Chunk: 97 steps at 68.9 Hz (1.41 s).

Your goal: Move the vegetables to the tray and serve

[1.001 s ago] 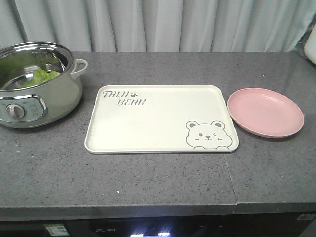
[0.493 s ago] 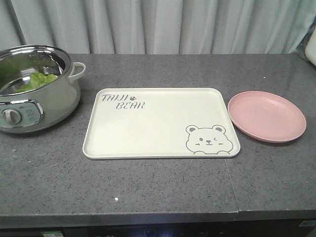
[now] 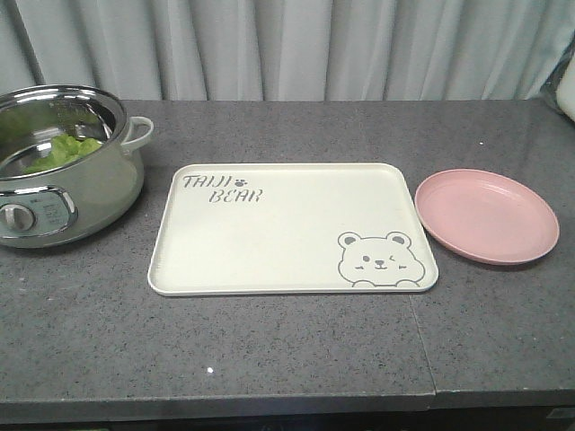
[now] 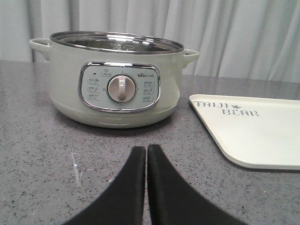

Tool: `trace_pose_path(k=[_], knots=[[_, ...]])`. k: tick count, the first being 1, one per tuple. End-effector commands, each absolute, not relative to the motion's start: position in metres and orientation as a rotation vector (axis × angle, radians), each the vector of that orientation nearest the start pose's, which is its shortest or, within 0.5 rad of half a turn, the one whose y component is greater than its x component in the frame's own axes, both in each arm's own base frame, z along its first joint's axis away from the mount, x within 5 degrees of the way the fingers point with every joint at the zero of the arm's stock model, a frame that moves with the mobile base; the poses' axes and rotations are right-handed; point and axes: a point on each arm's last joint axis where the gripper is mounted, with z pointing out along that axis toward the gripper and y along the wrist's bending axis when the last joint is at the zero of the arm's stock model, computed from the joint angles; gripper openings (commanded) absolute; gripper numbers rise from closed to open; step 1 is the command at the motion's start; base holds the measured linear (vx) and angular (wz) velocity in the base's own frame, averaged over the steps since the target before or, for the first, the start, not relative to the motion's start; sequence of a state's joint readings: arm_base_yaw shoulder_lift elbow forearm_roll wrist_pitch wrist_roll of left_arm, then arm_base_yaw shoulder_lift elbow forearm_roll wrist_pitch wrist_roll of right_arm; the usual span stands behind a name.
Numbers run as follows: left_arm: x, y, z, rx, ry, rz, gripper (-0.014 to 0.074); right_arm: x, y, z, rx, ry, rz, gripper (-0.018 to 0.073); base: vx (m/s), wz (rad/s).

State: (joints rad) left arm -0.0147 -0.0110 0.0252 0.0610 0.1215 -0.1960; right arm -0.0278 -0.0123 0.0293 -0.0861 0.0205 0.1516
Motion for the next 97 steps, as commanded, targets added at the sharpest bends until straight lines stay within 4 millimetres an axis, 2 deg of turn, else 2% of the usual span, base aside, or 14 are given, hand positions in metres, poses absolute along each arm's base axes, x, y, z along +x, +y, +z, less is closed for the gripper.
trace_pose_path(k=[1, 97], knots=[[0.0566, -0.0007, 0.1932, -0.104, 1.554, -0.129, -0.0006, 0.0562, -0.0015, 0.2042, 0.054, 1.455, 0.013, -0.0003, 0.01, 0.00], [0.0566, -0.0007, 0.1932, -0.104, 1.554, -0.129, -0.0006, 0.0562, -0.0015, 0.2042, 0.054, 1.455, 0.013, -0.0003, 0.01, 0.00]])
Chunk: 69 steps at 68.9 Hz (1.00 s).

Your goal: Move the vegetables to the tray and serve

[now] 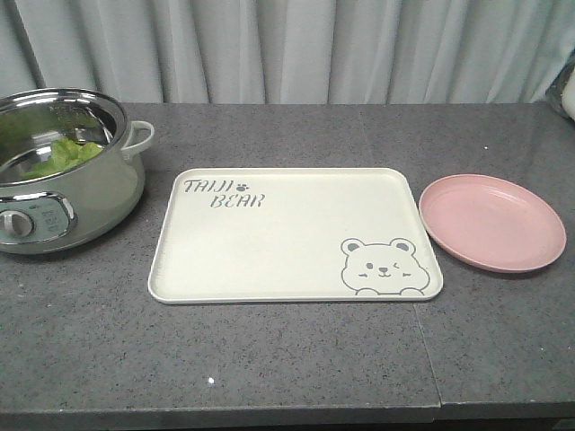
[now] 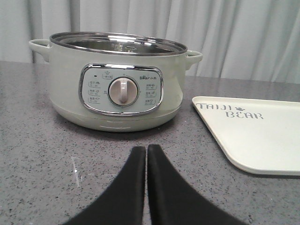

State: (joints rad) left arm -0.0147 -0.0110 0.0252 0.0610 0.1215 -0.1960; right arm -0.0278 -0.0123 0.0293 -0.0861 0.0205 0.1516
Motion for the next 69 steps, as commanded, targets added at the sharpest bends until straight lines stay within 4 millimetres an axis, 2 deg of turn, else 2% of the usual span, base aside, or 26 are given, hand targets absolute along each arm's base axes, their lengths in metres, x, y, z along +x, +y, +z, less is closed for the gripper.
trace_pose_path(k=[1, 69], knots=[[0.0566, -0.0007, 0.1932, -0.104, 1.554, -0.129, -0.0006, 0.0562, -0.0015, 0.2042, 0.054, 1.455, 0.013, -0.0003, 0.00, 0.00], [0.0566, -0.0007, 0.1932, -0.104, 1.554, -0.129, -0.0006, 0.0562, -0.0015, 0.2042, 0.054, 1.455, 0.013, -0.0003, 0.00, 0.00]])
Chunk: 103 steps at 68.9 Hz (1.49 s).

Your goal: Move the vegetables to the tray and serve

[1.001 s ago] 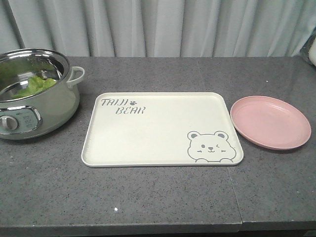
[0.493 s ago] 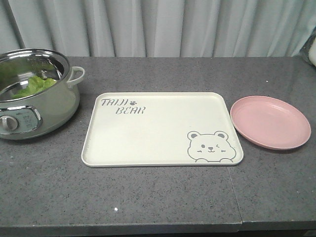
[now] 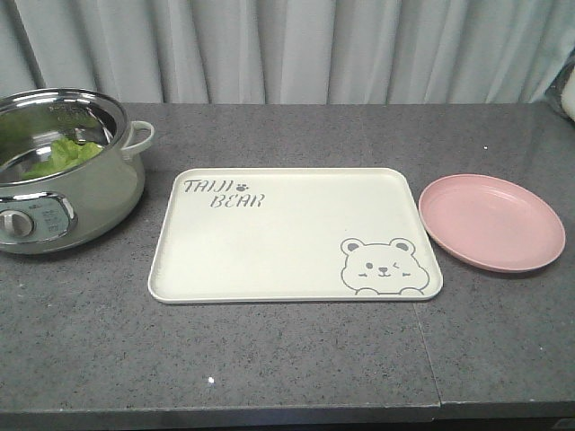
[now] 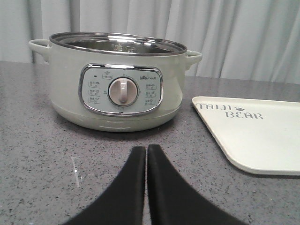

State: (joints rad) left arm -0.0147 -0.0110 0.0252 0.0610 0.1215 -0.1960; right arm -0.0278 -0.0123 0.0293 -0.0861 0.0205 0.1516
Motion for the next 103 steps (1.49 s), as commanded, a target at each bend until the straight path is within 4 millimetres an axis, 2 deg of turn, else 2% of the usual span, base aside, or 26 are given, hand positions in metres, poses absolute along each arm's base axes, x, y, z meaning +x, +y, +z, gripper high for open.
trace_pose_path(k=[1, 103], knots=[[0.0566, -0.0007, 0.1932, -0.104, 1.554, -0.129, -0.0006, 0.0562, -0.0015, 0.2042, 0.054, 1.455, 0.013, -0.0003, 0.00, 0.00], [0.0566, -0.0007, 0.1932, -0.104, 1.554, -0.129, -0.0006, 0.0562, -0.0015, 0.2042, 0.054, 1.455, 0.013, -0.0003, 0.00, 0.00]])
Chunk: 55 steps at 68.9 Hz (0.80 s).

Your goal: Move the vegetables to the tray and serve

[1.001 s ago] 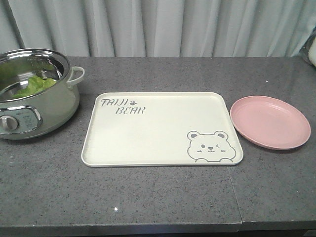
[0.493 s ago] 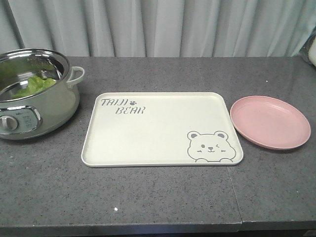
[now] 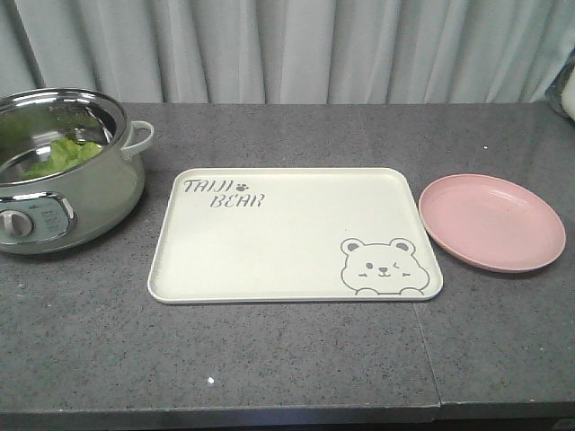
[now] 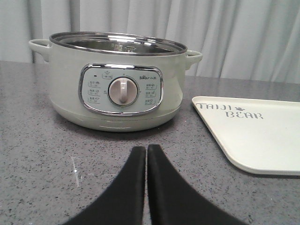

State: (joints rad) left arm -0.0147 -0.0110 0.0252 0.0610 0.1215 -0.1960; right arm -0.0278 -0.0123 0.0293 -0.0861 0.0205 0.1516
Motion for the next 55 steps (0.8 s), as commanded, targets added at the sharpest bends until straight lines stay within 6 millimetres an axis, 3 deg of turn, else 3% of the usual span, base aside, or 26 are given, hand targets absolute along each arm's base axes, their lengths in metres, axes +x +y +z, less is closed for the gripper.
trace_pose_path(k=[1, 25, 38, 55], knots=[[0.057, -0.001, 0.193, -0.104, 1.554, -0.129, -0.0006, 0.056, -0.001, 0.204, 0.054, 1.455, 0.013, -0.0003, 0.00, 0.00], [0.056, -0.001, 0.198, -0.128, 1.510, -0.162, -0.0006, 0.056, -0.001, 0.206, 0.070, 1.436, 0.033, -0.0003, 0.00, 0.00], [0.055, 0.000, 0.210, -0.308, 1.364, -0.383, -0.0006, 0.054, -0.001, 0.215, 0.180, 1.325, 0.186, -0.0003, 0.00, 0.00], [0.050, 0.001, 0.226, -0.288, 1.174, -0.407, -0.0006, 0.052, -0.001, 0.226, 0.219, 1.248, 0.262, -0.0003, 0.00, 0.00]])
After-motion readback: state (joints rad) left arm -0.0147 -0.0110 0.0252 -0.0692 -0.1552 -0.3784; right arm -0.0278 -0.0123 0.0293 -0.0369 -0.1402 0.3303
